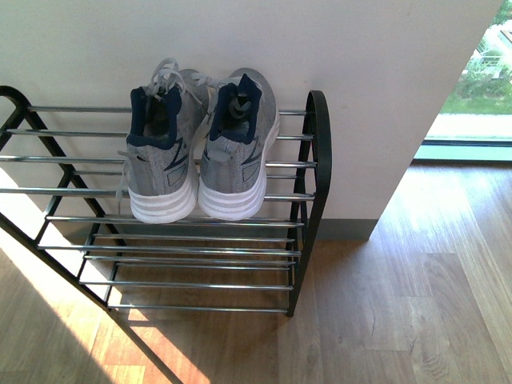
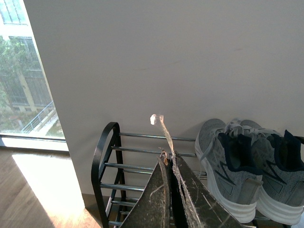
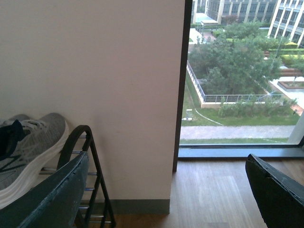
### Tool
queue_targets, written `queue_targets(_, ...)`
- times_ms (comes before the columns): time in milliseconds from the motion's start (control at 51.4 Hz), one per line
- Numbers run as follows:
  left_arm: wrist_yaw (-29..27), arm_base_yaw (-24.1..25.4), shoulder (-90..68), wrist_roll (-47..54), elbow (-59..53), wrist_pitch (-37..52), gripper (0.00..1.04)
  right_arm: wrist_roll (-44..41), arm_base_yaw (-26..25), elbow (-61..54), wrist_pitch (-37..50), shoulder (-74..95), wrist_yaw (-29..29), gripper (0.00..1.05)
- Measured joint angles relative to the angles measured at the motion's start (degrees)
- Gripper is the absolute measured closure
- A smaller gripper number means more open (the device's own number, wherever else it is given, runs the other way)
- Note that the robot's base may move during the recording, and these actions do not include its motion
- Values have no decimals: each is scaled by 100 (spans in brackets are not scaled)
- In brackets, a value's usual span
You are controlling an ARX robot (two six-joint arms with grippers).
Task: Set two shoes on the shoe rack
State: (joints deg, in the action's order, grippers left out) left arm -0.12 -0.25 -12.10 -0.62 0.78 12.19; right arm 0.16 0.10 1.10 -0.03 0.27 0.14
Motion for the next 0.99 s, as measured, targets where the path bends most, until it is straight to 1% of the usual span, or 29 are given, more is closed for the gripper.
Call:
queue_targets(136,0,0,225,0,2,-225,104,0,0,0,0,2,-2,9)
queue_targets(156,-2,0,365,0,2,-393,104,0,0,0,0,2,-2,9)
queue_targets(175,2,0,599,0,2,-756,104,0,0,0,0,2,-2,9)
queue_targets(234,2,0,949,0,2,-1132,104,0,0,0,0,0,0,9)
queue_targets(740,9,2,1121,-2,4,-1220,103,0,0,0,0,-2,-4,9)
queue_targets(915,7,2,1121,0,4,-1220,79,-2,0,0,0,-2,-7,9)
queue_targets(993,-4,2,1121,0,4,-1220,65,0,-2,0,0,-2,-26,9)
